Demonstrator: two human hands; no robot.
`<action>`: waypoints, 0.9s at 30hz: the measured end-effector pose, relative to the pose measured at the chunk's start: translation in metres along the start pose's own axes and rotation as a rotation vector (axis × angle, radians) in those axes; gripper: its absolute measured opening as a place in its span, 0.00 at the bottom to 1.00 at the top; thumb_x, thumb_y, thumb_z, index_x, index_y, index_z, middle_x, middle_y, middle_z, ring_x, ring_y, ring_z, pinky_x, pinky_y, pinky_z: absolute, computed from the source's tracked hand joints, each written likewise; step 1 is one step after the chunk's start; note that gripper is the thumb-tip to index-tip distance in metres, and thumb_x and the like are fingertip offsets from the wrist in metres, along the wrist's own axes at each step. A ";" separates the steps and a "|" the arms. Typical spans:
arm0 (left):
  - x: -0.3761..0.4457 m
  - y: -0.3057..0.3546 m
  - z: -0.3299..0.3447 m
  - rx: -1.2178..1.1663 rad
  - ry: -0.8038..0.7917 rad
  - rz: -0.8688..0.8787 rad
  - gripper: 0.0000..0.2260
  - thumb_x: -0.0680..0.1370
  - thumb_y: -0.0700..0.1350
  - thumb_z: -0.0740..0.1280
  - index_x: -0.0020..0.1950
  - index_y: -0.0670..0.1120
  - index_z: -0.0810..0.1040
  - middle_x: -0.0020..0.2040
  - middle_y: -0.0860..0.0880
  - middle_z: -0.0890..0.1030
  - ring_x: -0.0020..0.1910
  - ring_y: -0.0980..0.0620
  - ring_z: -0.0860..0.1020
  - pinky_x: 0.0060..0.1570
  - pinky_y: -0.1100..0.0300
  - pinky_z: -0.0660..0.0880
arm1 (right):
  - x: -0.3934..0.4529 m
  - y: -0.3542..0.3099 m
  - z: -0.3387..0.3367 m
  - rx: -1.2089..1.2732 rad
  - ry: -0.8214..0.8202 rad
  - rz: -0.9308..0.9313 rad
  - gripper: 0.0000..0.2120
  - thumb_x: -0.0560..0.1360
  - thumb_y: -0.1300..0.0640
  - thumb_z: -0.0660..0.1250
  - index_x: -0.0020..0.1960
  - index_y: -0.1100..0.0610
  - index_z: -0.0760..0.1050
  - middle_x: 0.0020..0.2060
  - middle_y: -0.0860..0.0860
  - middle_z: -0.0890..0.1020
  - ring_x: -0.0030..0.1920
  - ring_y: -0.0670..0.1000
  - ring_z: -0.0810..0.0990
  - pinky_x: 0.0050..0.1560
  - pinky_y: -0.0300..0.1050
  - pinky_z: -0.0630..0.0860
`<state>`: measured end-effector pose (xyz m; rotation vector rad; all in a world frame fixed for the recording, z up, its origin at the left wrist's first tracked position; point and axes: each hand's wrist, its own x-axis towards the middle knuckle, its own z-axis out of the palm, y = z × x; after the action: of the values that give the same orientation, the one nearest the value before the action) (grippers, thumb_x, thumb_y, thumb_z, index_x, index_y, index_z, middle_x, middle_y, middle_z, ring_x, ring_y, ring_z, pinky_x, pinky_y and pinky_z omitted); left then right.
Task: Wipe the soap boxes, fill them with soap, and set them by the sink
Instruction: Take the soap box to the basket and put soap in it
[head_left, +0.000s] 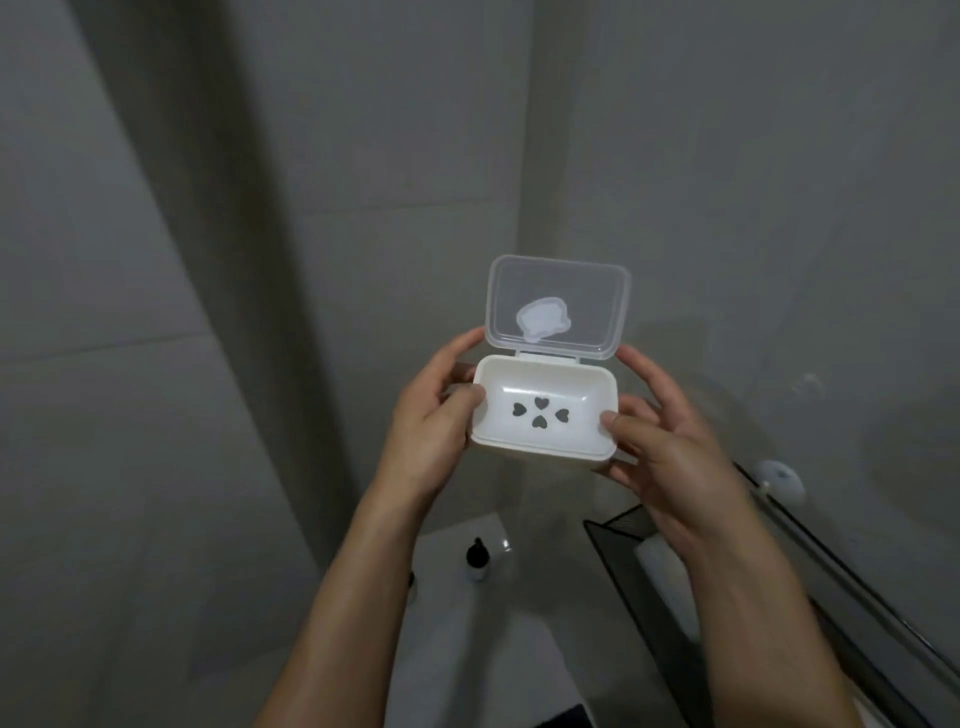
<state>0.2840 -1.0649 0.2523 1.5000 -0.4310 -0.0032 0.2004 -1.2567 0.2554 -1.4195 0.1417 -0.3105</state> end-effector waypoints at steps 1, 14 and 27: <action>-0.008 0.000 -0.013 0.012 0.043 0.002 0.25 0.71 0.40 0.61 0.66 0.56 0.77 0.50 0.42 0.81 0.37 0.57 0.77 0.32 0.65 0.72 | -0.001 0.003 0.012 0.003 -0.039 0.010 0.31 0.77 0.71 0.62 0.68 0.39 0.73 0.48 0.50 0.86 0.47 0.50 0.86 0.43 0.47 0.83; -0.134 0.016 -0.204 0.168 0.578 0.000 0.24 0.71 0.39 0.61 0.64 0.56 0.77 0.43 0.55 0.83 0.38 0.59 0.79 0.36 0.67 0.73 | -0.036 0.039 0.221 -0.017 -0.499 0.048 0.32 0.76 0.72 0.62 0.66 0.37 0.74 0.48 0.52 0.84 0.44 0.48 0.84 0.42 0.49 0.79; -0.315 0.060 -0.382 0.354 1.041 -0.059 0.23 0.70 0.43 0.60 0.62 0.62 0.77 0.48 0.57 0.84 0.45 0.60 0.82 0.45 0.64 0.79 | -0.155 0.078 0.450 0.007 -0.902 0.096 0.32 0.76 0.73 0.62 0.70 0.43 0.73 0.49 0.54 0.82 0.41 0.45 0.85 0.36 0.42 0.79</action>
<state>0.0831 -0.6089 0.2200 1.6355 0.4762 0.8059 0.1886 -0.7751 0.2333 -1.4194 -0.5258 0.4206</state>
